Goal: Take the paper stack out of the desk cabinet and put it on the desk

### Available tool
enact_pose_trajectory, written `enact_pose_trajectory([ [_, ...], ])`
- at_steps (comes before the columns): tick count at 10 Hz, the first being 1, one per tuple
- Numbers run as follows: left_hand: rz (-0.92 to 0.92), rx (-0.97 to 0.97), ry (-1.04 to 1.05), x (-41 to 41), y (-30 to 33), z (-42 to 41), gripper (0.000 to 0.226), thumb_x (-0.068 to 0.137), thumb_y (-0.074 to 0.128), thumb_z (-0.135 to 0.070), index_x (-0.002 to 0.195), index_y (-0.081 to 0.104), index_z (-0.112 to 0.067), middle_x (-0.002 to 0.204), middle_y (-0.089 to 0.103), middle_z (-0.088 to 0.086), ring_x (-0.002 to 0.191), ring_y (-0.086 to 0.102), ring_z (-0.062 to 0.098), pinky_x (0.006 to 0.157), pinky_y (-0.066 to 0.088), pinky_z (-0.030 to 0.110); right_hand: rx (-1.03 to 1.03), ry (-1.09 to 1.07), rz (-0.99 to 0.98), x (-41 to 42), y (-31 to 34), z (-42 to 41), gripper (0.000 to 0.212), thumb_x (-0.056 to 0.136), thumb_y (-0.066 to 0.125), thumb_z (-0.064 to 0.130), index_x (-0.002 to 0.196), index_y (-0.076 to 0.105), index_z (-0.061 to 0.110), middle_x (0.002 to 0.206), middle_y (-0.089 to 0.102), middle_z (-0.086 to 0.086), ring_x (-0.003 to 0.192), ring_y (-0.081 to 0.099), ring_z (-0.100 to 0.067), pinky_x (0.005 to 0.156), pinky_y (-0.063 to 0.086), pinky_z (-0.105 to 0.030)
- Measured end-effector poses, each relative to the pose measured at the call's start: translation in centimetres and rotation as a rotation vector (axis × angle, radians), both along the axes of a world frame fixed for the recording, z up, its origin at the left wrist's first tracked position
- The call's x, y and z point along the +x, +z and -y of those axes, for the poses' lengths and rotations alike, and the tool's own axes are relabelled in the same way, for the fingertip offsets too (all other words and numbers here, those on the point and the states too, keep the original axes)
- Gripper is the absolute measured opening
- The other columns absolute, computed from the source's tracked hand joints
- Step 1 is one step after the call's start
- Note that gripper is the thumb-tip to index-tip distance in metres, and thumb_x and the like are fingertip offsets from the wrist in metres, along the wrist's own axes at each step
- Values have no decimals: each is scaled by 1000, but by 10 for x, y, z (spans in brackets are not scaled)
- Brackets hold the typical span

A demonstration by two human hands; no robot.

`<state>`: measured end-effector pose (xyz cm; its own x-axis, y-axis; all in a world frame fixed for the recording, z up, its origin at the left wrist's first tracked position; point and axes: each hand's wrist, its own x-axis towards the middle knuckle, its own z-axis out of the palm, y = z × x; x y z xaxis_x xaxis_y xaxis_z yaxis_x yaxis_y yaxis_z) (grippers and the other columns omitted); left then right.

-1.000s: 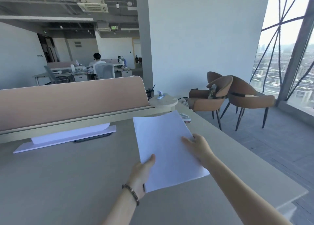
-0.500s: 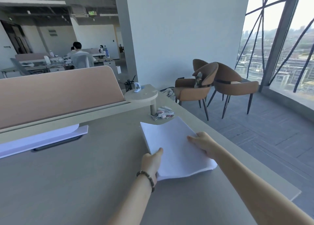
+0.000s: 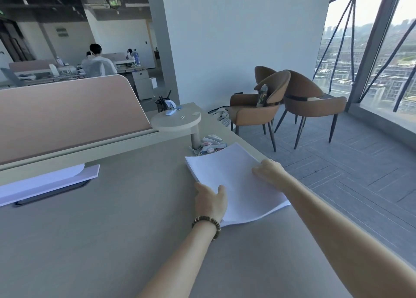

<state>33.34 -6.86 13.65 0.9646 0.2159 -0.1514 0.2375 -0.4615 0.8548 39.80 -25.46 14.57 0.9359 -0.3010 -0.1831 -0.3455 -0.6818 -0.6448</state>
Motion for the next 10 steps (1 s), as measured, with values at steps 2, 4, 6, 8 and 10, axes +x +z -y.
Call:
enact_pose_trajectory([
  [2, 58, 543, -100, 10, -5, -8, 46, 97, 33, -34, 121, 48, 2, 117, 67, 18, 105, 65, 36, 78, 48, 36, -313, 35, 26, 2, -5, -4, 22, 88, 41, 17, 97, 58, 6, 118, 64, -19, 95, 62, -34, 73, 46, -35],
  [4, 149, 846, -142, 11, -17, -10, 51, 95, 33, -30, 124, 52, 8, 108, 73, 13, 98, 70, 32, 72, 49, 33, -466, 43, -4, 0, -12, -14, 44, 96, 33, 21, 134, 45, 1, 136, 49, -20, 129, 45, -35, 100, 41, -42],
  [6, 109, 860, -188, 13, -16, -12, 47, 96, 33, -32, 114, 63, -1, 111, 71, 12, 102, 69, 31, 79, 50, 33, -525, 53, -1, 0, -12, -11, 50, 93, 35, 26, 130, 56, 1, 131, 49, -17, 124, 44, -33, 102, 37, -40],
  [8, 103, 771, -188, 4, 10, -31, 53, 97, 36, -47, 119, 55, -2, 114, 70, 16, 104, 67, 35, 80, 49, 35, -551, 26, 61, -6, 9, -22, 46, 90, 39, 31, 124, 54, 3, 132, 48, -19, 121, 46, -36, 100, 38, -45],
  [10, 468, 398, -133, -54, 93, -77, 35, 90, 56, -41, 116, 63, -19, 110, 67, -3, 100, 65, 15, 86, 51, 29, -298, 120, 479, -54, 80, -56, 34, 98, 52, 31, 120, 69, 11, 122, 58, -12, 109, 58, -31, 82, 42, -33],
])
